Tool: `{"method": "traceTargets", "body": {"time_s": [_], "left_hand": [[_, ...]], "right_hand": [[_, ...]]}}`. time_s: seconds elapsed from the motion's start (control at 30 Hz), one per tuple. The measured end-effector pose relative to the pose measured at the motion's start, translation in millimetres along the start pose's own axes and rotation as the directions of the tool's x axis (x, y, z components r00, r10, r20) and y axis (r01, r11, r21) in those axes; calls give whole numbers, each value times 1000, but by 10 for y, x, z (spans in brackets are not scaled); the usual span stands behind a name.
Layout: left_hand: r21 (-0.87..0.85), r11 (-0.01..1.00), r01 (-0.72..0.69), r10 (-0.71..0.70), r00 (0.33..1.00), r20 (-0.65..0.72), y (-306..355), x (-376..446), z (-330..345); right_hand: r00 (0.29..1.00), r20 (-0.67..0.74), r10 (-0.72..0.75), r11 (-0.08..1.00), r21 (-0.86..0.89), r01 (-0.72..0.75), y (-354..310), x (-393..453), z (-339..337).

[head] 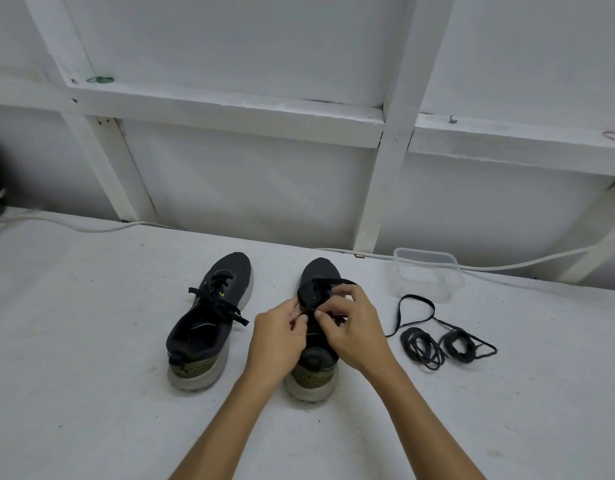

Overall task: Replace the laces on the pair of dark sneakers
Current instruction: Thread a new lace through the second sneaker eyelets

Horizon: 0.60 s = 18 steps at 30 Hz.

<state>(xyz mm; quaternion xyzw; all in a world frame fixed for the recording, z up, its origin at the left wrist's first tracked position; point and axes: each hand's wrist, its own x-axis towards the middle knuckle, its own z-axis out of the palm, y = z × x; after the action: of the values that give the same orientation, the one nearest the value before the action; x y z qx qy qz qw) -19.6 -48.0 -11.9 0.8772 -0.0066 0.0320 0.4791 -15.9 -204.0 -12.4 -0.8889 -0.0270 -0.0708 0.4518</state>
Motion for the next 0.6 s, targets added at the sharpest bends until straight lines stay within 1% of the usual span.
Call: {"method": "traceTargets", "body": {"time_s": [0.1, 0.17, 0.2, 0.27, 0.3, 0.37, 0.4, 0.47, 0.5, 0.53, 0.6], "left_hand": [[34, 997, 69, -67, 995, -71, -74, 34, -73], [34, 995, 97, -95, 994, -56, -91, 51, -114], [23, 994, 103, -102, 994, -43, -89, 57, -118], [-8, 992, 123, -123, 992, -13, -61, 52, -118], [-12, 991, 132, -131, 991, 13, -37, 59, -120], [20, 990, 141, -142, 984, 108, 19, 79, -133], [49, 988, 149, -155, 972, 174, 52, 85, -139], [129, 980, 155, -186, 943, 278, 131, 89, -122], [160, 974, 158, -200, 934, 297, 173, 83, -94], [176, 970, 169, -216, 930, 298, 202, 74, -51], [175, 960, 219, -259, 932, 254, 258, 53, 37]], "right_hand": [[997, -46, -69, 998, -6, 69, 7, -27, 12], [993, -85, -81, 996, -53, 77, -16, -42, 51], [990, -126, -67, 998, -31, 64, -31, -46, 66], [982, -187, -4, 992, 124, 28, -58, -56, 71], [985, -169, 45, 972, 233, -4, -69, -49, 52], [990, -29, 136, 899, 424, -111, -102, -21, -16], [986, 40, 159, 870, 466, -159, -114, 4, -57], [974, 140, 176, 862, 457, -221, -131, 79, -142], [967, 184, 178, 867, 436, -242, -138, 116, -180], [958, 227, 178, 869, 421, -261, -143, 148, -210], [939, 292, 183, 870, 396, -293, -159, 182, -246]]}}
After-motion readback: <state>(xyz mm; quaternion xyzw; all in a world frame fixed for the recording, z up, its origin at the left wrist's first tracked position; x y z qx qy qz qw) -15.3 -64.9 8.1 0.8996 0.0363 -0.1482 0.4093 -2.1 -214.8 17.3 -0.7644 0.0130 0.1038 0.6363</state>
